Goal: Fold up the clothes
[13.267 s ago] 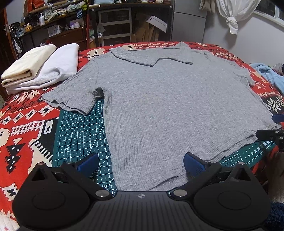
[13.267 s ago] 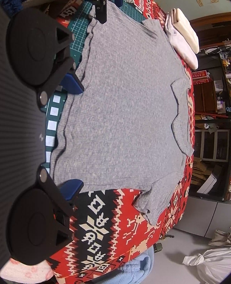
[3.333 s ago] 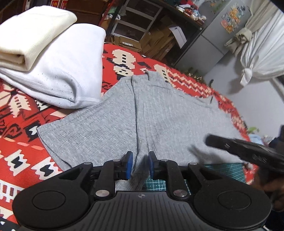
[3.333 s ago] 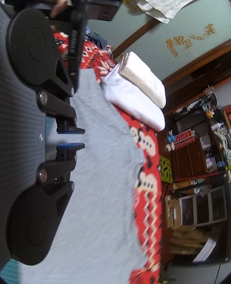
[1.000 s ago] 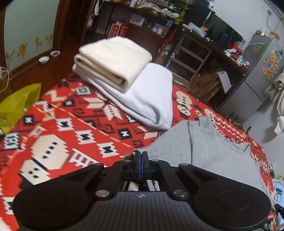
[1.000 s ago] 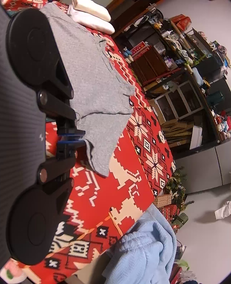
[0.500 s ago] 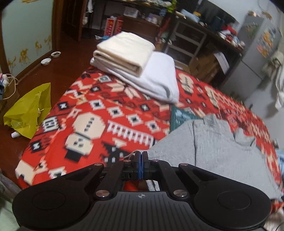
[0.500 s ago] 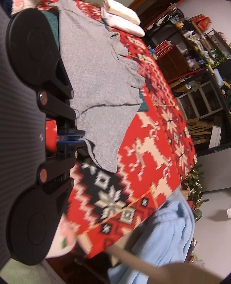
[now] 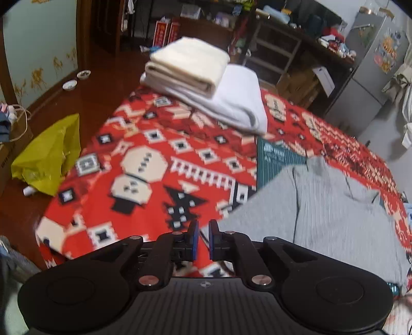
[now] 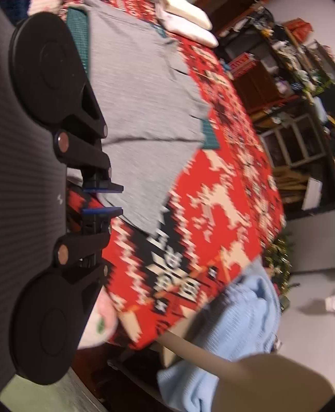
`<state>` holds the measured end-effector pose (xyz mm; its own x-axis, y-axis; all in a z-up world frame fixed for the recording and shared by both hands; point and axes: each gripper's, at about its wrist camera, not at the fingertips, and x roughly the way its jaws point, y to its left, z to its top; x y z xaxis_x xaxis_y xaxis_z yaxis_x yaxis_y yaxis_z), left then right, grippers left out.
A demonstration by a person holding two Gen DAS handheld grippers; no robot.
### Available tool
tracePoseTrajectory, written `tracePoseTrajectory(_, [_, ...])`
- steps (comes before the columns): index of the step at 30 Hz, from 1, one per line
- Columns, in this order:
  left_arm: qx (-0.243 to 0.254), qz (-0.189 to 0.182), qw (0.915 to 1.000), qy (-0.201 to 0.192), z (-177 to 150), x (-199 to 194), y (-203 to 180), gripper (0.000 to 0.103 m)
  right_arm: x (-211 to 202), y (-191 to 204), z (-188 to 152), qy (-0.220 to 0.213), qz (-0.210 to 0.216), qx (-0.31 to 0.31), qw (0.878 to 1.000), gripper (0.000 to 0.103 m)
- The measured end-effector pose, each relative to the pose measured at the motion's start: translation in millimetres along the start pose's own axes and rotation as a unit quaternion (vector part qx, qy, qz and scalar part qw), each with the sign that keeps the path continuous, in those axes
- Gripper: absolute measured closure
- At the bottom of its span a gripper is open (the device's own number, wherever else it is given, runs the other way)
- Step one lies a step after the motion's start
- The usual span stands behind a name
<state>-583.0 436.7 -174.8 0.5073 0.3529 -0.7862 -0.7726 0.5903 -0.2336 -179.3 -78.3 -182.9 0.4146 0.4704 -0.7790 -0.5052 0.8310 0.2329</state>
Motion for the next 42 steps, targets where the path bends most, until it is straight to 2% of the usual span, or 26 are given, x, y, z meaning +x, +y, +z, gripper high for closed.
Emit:
tracePoseTrajectory(1, [0.005,-0.006,1.0,0.001,3.4,3.5,-0.3,0.087,1.0,-1.3,4.1,-0.01,0.002,-0.006,1.0,0.087])
tracePoseTrajectory(3, [0.028,-0.017,0.9994,0.01,7.5,16.4,-4.0,0.074,7.8,-2.4,12.0,-0.016,0.0,-0.025,1.0,0.073])
tracePoseTrajectory(6, [0.07,0.014,0.9969,0.034,7.4,39.3,-15.6,0.074,24.3,-1.5,18.0,-0.014,-0.016,-0.062,0.998,0.072])
tracePoseTrajectory(9, [0.088,0.006,0.9948,0.05,3.5,49.6,-21.4,0.073,38.2,-1.1,18.0,-0.008,-0.015,-0.075,0.997,0.072])
tracePoseTrajectory(12, [0.116,0.02,0.9915,0.056,-0.8,54.0,-26.5,0.067,50.4,0.9,17.3,-0.004,-0.016,-0.08,0.997,0.07])
tracePoseTrajectory(16, [0.137,0.009,0.9885,0.062,-7.1,56.6,-31.7,0.068,66.3,-2.4,16.3,0.007,-0.052,-0.084,0.995,0.07])
tracePoseTrajectory(20, [0.166,0.019,0.9845,0.054,-9.7,59.4,-37.2,0.068,71.4,-9.9,13.4,0.006,-0.048,-0.073,0.996,0.071])
tracePoseTrajectory(21, [0.171,0.023,0.9836,0.052,-9.2,60.1,-38.0,0.072,71.7,-9.0,13.2,0.005,-0.051,-0.078,0.996,0.077])
tracePoseTrajectory(22, [0.176,0.027,0.9828,0.05,-8.7,60.9,-38.9,0.086,71.3,-7.1,13.0,0.003,-0.05,-0.085,0.995,0.09])
tracePoseTrajectory(23, [0.178,0.021,0.9826,0.051,-8.2,61.1,-39.4,0.093,71.1,-5.2,13.1,0.004,-0.044,-0.088,0.995,0.101])
tracePoseTrajectory(25, [0.185,0.025,0.9812,0.05,-8.6,61.1,-43.7,0.097,70.7,-1.4,12.9,-0.001,-0.051,-0.098,0.994,0.102])
tracePoseTrajectory(28, [0.231,0.063,0.9706,0.02,-10.4,55.2,-52.9,0.098,69.2,-2.5,16.4,-0.012,-0.067,-0.094,0.993,0.102])
tracePoseTrajectory(33, [0.209,0.074,0.9751,0.006,5.3,54.5,-39.0,0.098,72.4,-13.1,30.1,-0.022,-0.079,-0.073,0.994,0.102])
tracePoseTrajectory(36, [0.222,0.078,0.9716,0.028,2.7,69.1,-38.3,0.098,82.6,-15.4,32.1,-0.009,-0.083,-0.078,0.993,0.102])
tracePoseTrajectory(40, [0.227,0.079,0.9702,0.032,0.9,70.1,-39.2,0.096,81.1,-17.6,32.1,-0.006,-0.081,-0.073,0.994,0.1])
tracePoseTrajectory(42, [0.226,0.084,0.9699,0.035,1.1,68.7,-39.4,0.089,76.2,-17.5,30.6,-0.006,-0.08,-0.071,0.994,0.091])
